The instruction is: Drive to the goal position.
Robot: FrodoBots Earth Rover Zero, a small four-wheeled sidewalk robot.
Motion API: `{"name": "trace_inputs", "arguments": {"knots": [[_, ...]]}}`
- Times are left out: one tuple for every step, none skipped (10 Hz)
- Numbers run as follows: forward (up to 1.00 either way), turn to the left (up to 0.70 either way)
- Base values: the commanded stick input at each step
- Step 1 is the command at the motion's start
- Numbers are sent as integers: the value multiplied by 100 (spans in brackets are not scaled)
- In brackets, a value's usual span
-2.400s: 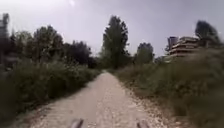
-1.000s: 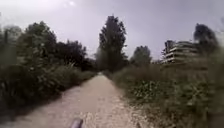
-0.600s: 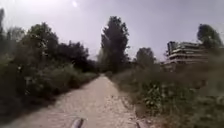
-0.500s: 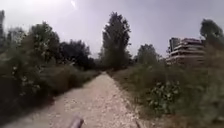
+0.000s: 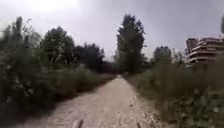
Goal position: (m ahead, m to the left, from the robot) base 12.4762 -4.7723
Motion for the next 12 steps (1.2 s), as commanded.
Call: {"name": "trace_inputs", "arguments": {"knots": [[85,0],[85,0],[85,0],[85,0],[85,-18],[85,-27],[85,-15],[85,-5],[85,0],[85,0],[85,0],[85,0]]}}
